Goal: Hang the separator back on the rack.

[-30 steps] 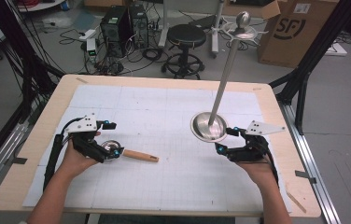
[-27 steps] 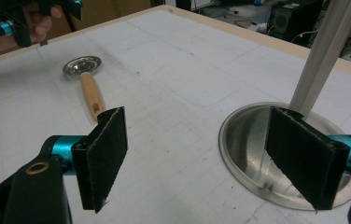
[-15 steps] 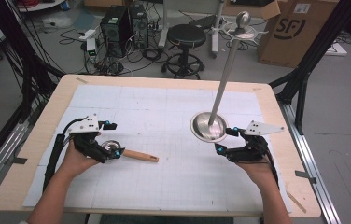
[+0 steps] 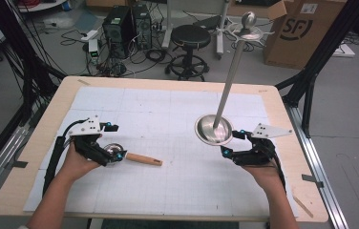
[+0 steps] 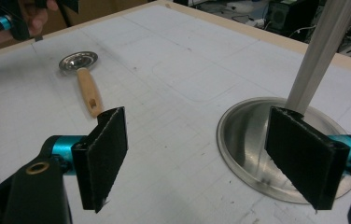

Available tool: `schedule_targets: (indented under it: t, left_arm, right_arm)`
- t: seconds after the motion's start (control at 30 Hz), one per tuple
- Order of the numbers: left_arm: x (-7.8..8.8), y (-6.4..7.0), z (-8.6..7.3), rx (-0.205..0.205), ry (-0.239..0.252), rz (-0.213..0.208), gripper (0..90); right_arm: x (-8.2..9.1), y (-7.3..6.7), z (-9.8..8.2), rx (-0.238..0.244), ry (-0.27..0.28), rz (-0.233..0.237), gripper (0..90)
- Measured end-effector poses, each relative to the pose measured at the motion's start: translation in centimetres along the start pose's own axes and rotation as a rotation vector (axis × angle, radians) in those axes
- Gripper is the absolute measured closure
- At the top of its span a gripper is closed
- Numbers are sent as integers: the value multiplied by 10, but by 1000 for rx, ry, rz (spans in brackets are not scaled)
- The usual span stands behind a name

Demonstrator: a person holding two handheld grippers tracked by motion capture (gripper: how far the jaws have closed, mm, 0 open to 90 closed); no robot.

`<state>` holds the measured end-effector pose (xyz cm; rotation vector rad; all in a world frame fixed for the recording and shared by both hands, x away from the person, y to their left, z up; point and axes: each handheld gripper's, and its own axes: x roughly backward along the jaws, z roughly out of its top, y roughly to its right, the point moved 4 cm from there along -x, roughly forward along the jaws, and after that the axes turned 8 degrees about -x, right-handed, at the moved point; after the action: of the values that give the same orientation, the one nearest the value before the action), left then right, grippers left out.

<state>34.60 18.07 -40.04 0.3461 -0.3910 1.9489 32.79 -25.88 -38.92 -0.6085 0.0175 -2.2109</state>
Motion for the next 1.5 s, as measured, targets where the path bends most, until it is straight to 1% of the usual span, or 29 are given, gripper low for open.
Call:
schedule_targets:
  t: [0.03, 0.1, 0.13, 0.17, 0.23, 0.27, 0.4, 0.47, 0.57, 0.6, 0.63, 0.73, 0.8, 0.9, 0.93, 0.97, 1.0, 1.03, 1.07, 1.1, 1.13, 1.17, 1.2, 1.23, 1.4, 1.5]
  left_arm:
    - [0, 0, 1, -10, -8, 2, 18]
    - [-3, 2, 3, -24, -28, -8, 18]
    - [-4, 3, 4, -32, -44, -12, 18]
    - [-4, 3, 4, -32, -44, -12, 18]
    - [-7, 5, 6, -60, -85, -10, 20]
    - [-10, 5, 9, -78, -114, -18, 31]
    - [-17, 6, 14, -104, -158, -38, 34]
    - [-21, 6, 17, -110, -177, -47, 34]
    - [-26, 4, 21, -130, -231, -47, 35]
    - [-26, 4, 21, -130, -231, -47, 35]
    - [-30, 5, 24, -133, -241, -78, 44]
    - [-37, 9, 27, -156, -278, -142, 171]
    - [-42, 12, 28, -181, -318, -155, 192]
    - [-49, 13, 28, -191, -365, -176, 205]
    - [-49, 13, 28, -191, -365, -176, 216]
    - [-53, 15, 27, -200, -413, -189, 231]
    - [-54, 14, 26, -204, -427, -192, 238]
    - [-54, 14, 26, -204, -427, -192, 243]
    - [-60, 16, 22, -198, -508, -219, 247]
    - [-63, 17, 19, -202, -549, -227, 249]
    - [-66, 17, 17, -214, -583, -215, 259]
    - [-68, 18, 14, -224, -604, -201, 263]
    - [-68, 18, 14, -224, -604, -201, 263]
    - [-72, 18, 11, -249, -645, -199, 267]
    - [-80, 21, 7, -263, -689, -206, 290]
    - [-84, 22, 7, -269, -706, -224, 322]
  right_arm:
    - [0, 0, 0, 0, -5, 1, 204]
    - [0, 0, 0, 0, -6, -2, 203]
    - [-1, 0, -1, 3, -7, -1, 203]
    - [-1, -1, -1, 8, -9, -1, 204]
    - [0, -2, -1, 5, -12, 1, 204]
    - [0, -2, -1, 8, -11, 0, 204]
    - [0, -3, -1, 13, -9, -1, 204]
    - [1, -3, -1, 13, -8, 0, 204]
    - [2, -2, -2, 12, -7, -4, 204]
    - [2, -2, -2, 12, -7, -4, 204]
    - [2, -2, -2, 10, -9, -7, 204]
    - [2, -2, -2, 10, -11, -6, 204]
    - [2, -3, -2, 8, -11, -6, 204]
    - [1, -4, -3, 10, -14, -2, 204]
    - [1, -4, -3, 10, -14, -2, 204]
    - [0, -4, -3, 13, -18, -1, 204]
    - [-1, -3, -3, 14, -18, -2, 204]
    - [-1, -3, -3, 14, -18, -2, 204]
    - [-1, -3, -3, 12, -21, 0, 204]
    - [-1, -3, -3, 9, -21, -1, 204]
    - [-2, -3, -3, 9, -21, -1, 204]
    - [-2, -3, -4, 13, -22, 0, 204]
    - [-2, -3, -4, 13, -22, 0, 204]
    - [-2, -2, -3, 11, -21, 0, 204]
    - [-2, -2, -4, 9, -22, 0, 204]
    - [-3, -2, -4, 10, -26, -1, 204]
